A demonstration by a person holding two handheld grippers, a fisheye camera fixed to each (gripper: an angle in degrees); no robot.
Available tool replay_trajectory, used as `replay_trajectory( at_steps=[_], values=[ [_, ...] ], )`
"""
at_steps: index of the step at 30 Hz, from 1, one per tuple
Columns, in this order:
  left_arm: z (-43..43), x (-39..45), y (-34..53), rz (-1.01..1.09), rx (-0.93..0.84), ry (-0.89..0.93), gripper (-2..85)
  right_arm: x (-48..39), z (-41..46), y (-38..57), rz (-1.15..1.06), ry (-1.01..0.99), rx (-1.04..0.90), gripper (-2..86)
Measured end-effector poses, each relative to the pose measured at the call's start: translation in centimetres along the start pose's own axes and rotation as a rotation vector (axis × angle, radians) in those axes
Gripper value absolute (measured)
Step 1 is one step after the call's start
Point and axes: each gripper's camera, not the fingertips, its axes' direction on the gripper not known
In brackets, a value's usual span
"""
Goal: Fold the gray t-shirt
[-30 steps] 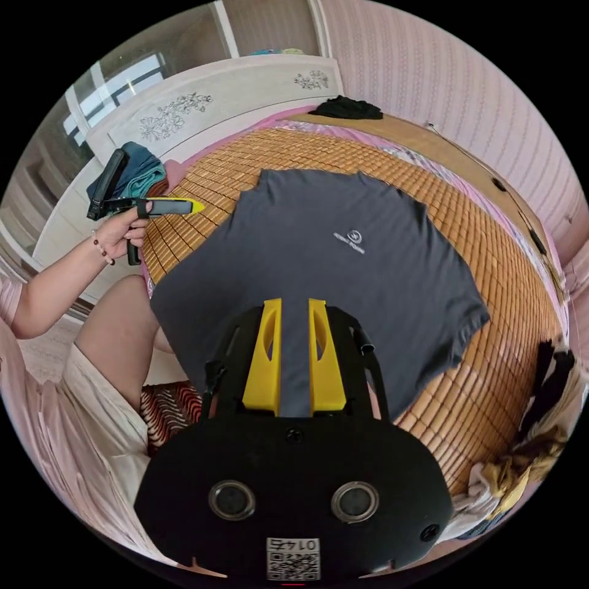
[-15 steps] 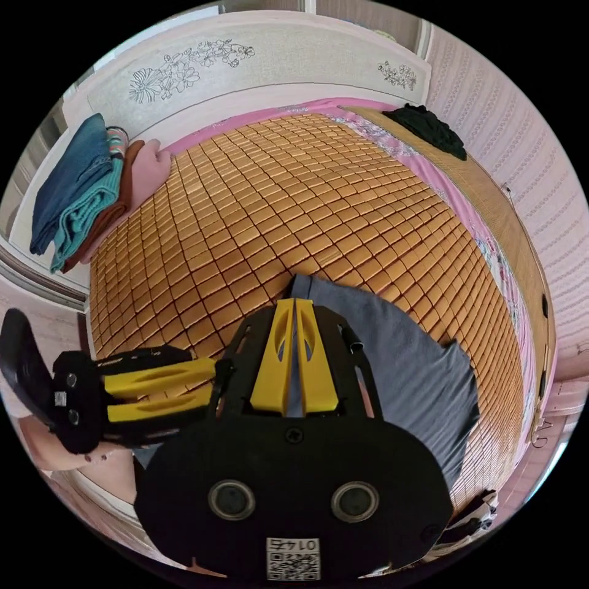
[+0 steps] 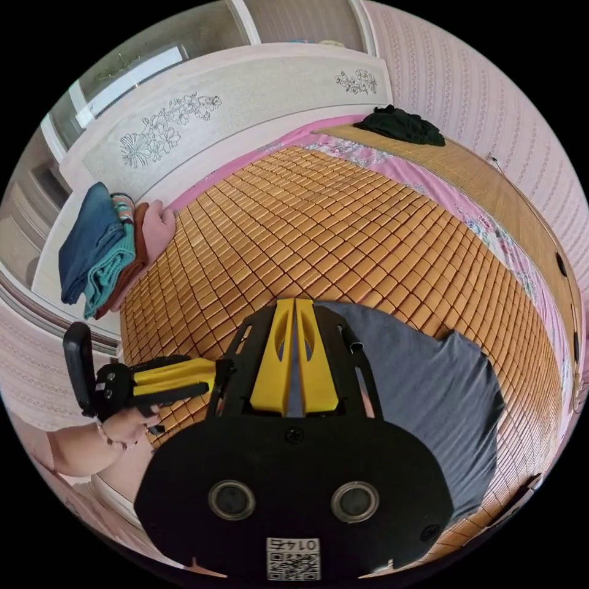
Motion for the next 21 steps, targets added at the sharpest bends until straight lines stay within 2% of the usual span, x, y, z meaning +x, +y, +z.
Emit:
replay_trajectory(
  at_steps=[3, 10, 13, 18, 21],
  values=[
    [-1.0, 0.1, 0.5, 0.033, 0.025, -0.007, 5.0, 4.2, -3.9, 7.9, 0.098, 0.085, 0.043, -0.9],
    [-1.3, 2.7, 1.2, 0.105, -0.010, 0.050, 4.7, 15.0, -9.7, 26.3, 0.416, 0.526, -0.218, -0.9],
    [0.1, 6.0, 0.6, 0.193, -0.064, 0.112, 4.7, 17.2, -10.9, 29.6, 0.521, 0.481, -0.195, -0.9],
    [2.4, 12.7, -0.2, 0.393, -0.142, 0.117, 4.9, 18.6, -9.4, 31.4, 0.563, 0.383, -0.141, -0.9],
    [3.3, 14.4, -0.4, 0.406, -0.184, 0.181, 4.9, 19.2, -8.7, 32.3, 0.570, 0.388, -0.119, -0.9]
  ],
)
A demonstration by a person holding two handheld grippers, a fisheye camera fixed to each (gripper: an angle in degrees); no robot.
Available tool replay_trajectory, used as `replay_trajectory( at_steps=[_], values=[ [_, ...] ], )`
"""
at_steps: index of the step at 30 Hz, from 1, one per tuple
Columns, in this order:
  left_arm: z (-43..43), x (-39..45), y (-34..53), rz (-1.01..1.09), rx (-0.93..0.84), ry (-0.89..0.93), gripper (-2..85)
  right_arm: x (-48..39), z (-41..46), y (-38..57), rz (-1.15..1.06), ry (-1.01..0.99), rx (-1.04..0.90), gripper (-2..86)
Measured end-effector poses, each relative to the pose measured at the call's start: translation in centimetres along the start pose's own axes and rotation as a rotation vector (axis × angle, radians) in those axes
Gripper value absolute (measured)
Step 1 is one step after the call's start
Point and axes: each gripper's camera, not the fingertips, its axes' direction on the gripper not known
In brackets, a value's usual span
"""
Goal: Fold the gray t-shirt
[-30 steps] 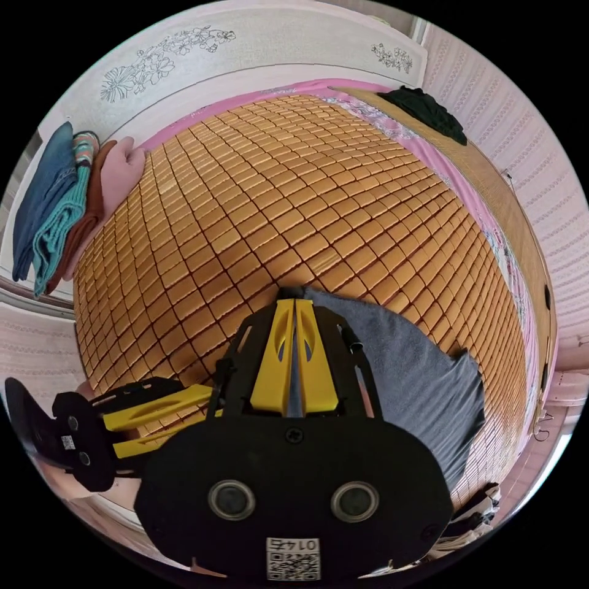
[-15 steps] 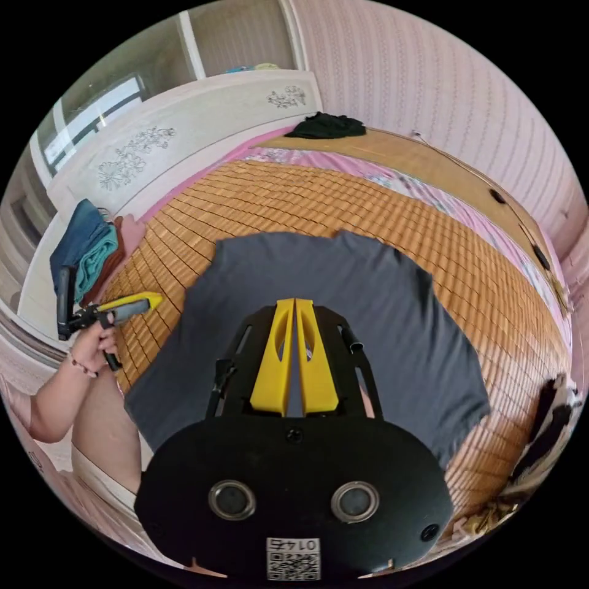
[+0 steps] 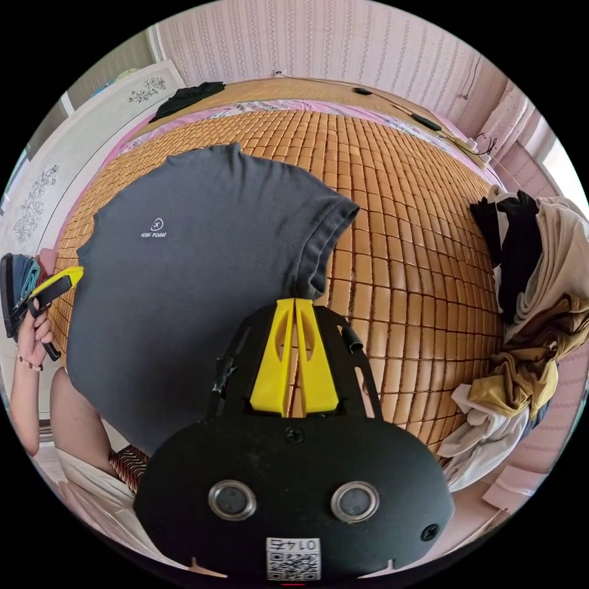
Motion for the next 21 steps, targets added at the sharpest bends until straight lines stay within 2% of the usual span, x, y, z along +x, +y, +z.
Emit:
replay_trajectory(
  at_steps=[5, 9, 11, 13, 16, 21],
  values=[
    [-0.4, -1.1, 0.3, -0.053, 0.004, -0.039, 5.0, 1.0, -0.2, 0.8, -0.017, -0.010, 0.016, -0.9],
    [-2.6, -4.3, 1.5, -0.163, 0.061, -0.125, 4.9, 0.2, -2.2, 1.3, -0.055, 0.088, 0.076, -0.9],
    [-3.7, -5.7, 2.1, -0.219, 0.095, -0.192, 4.7, -1.9, -2.8, 0.7, -0.118, 0.042, 0.088, -0.8],
    [-4.6, -7.1, 2.7, -0.274, 0.132, -0.299, 3.5, -6.5, -2.9, -1.1, -0.247, -0.135, 0.065, -0.6],
    [-4.7, -8.7, 3.1, -0.335, 0.161, -0.251, 3.8, -14.0, -2.1, -3.9, -0.424, -0.311, 0.079, 0.0],
    [-4.4, -9.5, 3.5, -0.381, 0.208, -0.172, 5.0, -26.2, 0.1, -9.6, -0.637, -0.387, 0.073, 3.5]
  ],
)
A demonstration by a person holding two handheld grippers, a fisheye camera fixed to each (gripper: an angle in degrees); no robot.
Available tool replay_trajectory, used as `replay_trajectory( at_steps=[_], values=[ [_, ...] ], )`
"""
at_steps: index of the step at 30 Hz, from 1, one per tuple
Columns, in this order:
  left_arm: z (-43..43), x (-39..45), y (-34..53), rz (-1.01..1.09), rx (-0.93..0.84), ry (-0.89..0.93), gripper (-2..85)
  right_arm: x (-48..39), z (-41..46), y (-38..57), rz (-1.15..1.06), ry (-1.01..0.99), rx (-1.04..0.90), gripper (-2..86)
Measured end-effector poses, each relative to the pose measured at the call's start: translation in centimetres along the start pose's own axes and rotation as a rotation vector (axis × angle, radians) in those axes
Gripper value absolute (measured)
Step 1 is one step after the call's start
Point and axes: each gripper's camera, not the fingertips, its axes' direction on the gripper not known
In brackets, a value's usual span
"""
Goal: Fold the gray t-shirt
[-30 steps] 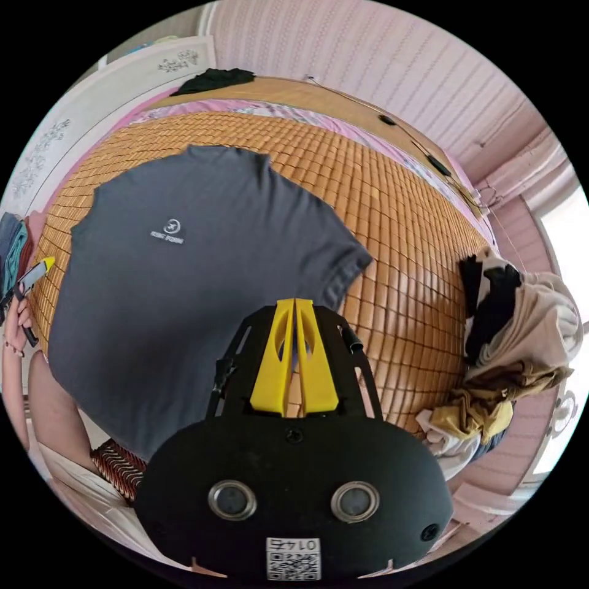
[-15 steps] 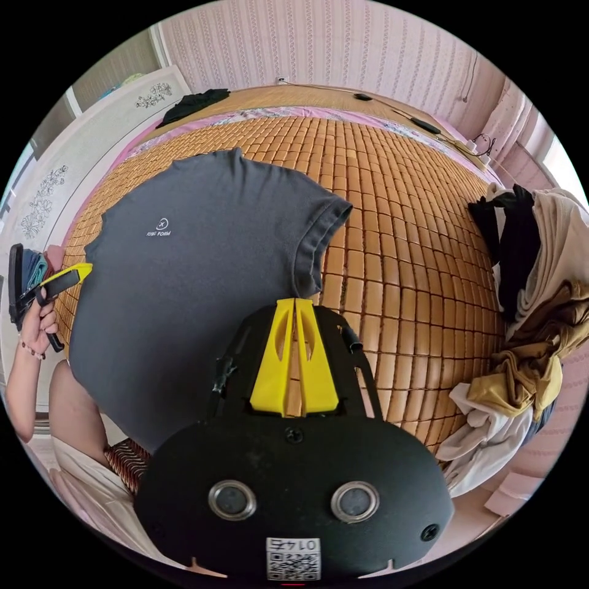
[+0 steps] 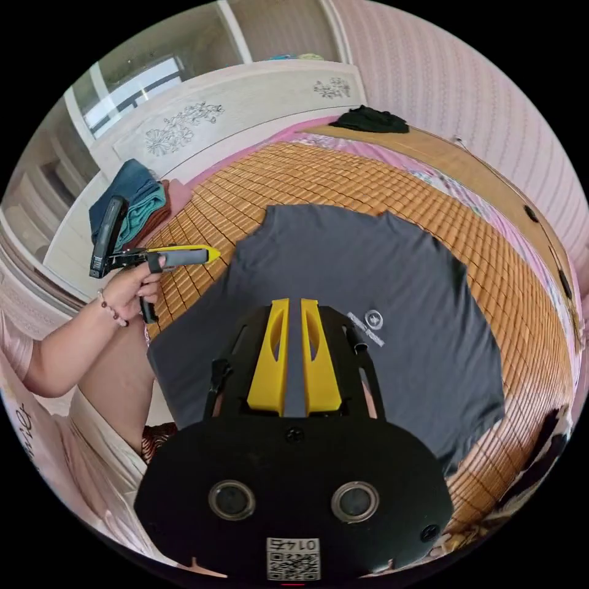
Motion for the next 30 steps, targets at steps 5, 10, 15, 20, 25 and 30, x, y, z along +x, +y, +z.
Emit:
replay_trajectory(
  at_steps=[5, 10, 15, 20, 25, 30],
  values=[
    [0.7, -0.5, 0.1, -0.008, 0.008, 0.042, 6.1, -3.0, 5.8, -8.3, -0.088, -0.004, -0.040, 5.7],
    [1.8, -0.8, -0.1, -0.002, 0.021, 0.080, 7.8, -4.9, 11.2, -14.5, -0.161, 0.094, -0.132, 6.8],
    [2.9, -0.7, -0.3, 0.017, -0.008, 0.065, 7.6, -5.1, 15.0, -17.5, -0.151, 0.187, -0.187, 9.9],
    [3.0, -0.6, 0.1, 0.019, -0.010, 0.050, 4.2, -3.3, 17.3, -18.2, -0.047, 0.206, -0.203, 8.1],
    [2.9, 0.4, 0.4, 0.050, -0.022, 0.029, 3.3, -0.1, 15.3, -17.8, 0.050, 0.096, -0.140, 3.0],
    [1.1, 2.9, 1.2, 0.206, 0.091, 0.097, 4.1, 5.0, 9.2, -14.1, 0.178, -0.022, 0.027, 3.0]
  ],
)
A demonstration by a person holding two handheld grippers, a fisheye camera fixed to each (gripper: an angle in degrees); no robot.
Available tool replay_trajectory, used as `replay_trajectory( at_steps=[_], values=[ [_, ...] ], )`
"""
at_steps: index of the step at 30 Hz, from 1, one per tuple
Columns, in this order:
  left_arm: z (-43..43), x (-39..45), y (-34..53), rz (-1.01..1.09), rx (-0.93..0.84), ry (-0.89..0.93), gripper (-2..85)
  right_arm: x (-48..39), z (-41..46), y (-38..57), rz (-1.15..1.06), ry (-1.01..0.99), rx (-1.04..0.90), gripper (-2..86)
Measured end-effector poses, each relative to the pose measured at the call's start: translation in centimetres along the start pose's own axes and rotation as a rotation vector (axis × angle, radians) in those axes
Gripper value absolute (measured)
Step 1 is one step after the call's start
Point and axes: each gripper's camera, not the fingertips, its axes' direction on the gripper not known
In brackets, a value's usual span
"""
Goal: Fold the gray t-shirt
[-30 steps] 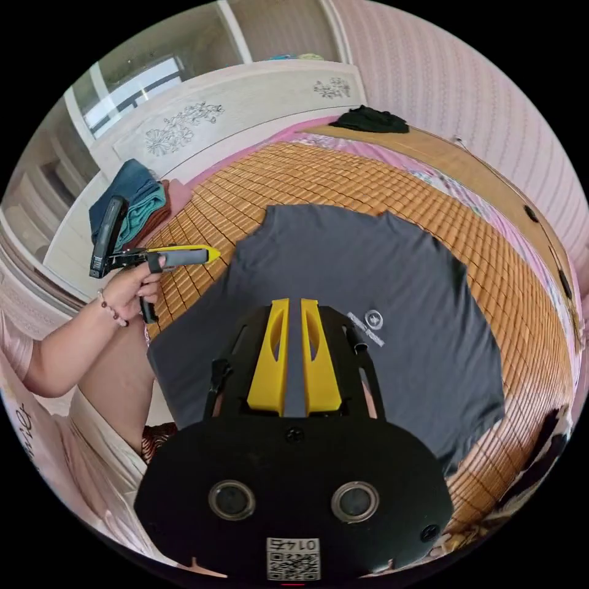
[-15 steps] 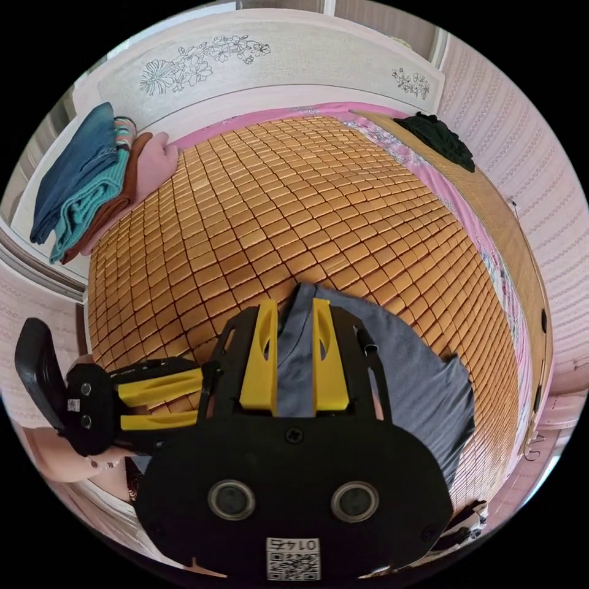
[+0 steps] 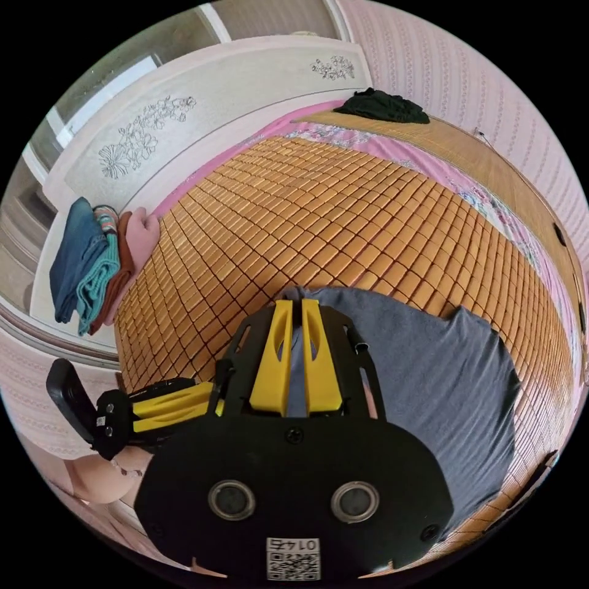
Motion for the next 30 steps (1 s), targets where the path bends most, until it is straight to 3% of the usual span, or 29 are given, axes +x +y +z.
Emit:
replay_trajectory(
  at_steps=[3, 9, 20, 24, 30],
  values=[
    [-0.9, 2.4, 0.6, 0.144, 0.033, -0.003, 6.7, 4.1, -2.2, 3.9, 0.047, -0.017, -0.014, 4.9],
    [-0.9, 4.9, 1.5, 0.211, -0.051, -0.001, 8.6, 9.5, -3.5, 8.8, 0.115, 0.034, -0.121, 7.0],
    [3.8, 9.2, 1.6, 0.297, -0.243, -0.121, 5.9, 4.6, -1.3, -0.5, -0.099, 0.109, -0.084, 7.1],
    [3.9, 10.6, 1.7, 0.287, -0.212, -0.151, 1.0, 4.1, 1.1, -3.6, -0.102, 0.179, -0.196, 4.6],
    [3.7, 13.0, 2.1, 0.403, -0.130, -0.209, -0.2, 3.3, -1.4, -5.7, -0.150, 0.109, -0.113, 0.5]
  ],
)
